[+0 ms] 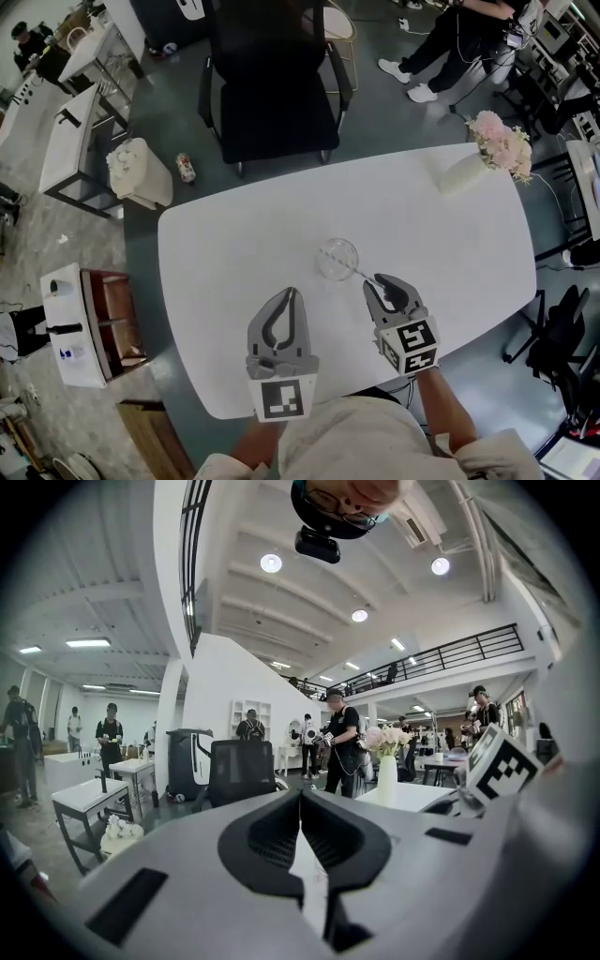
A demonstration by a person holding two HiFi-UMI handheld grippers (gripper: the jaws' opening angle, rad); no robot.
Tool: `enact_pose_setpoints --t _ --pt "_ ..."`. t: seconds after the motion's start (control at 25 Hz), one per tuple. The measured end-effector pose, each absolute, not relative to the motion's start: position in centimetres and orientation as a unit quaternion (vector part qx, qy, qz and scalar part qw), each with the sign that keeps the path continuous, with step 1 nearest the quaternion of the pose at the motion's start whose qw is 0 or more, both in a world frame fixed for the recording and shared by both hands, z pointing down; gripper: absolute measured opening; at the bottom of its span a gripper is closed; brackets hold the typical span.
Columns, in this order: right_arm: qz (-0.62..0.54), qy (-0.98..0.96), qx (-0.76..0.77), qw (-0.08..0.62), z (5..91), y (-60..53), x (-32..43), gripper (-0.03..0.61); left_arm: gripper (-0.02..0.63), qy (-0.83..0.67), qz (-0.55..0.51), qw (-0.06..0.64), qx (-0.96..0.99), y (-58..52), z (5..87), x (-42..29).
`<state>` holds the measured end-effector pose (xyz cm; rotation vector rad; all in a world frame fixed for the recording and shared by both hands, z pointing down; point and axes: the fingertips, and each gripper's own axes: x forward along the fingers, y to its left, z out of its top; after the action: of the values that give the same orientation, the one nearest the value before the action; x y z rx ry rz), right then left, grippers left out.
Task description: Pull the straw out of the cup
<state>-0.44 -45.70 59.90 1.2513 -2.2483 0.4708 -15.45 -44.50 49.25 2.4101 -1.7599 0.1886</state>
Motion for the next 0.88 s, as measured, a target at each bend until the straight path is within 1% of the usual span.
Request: enact_pose_setpoints --t 0.2,0.88 --pt "0.173 -0.831 0.459 0.264 59.8 -45.8 -1.0 0.037 0.005 -0.585 0.067 0.078 0.805 -44.7 49.3 -15.7" --pt "0.152 -0.835 0.460 0.260 58.2 -44.2 -1.8 0.023 0.005 -0.596 0.059 0.063 0.799 -42.4 47.4 -16.4"
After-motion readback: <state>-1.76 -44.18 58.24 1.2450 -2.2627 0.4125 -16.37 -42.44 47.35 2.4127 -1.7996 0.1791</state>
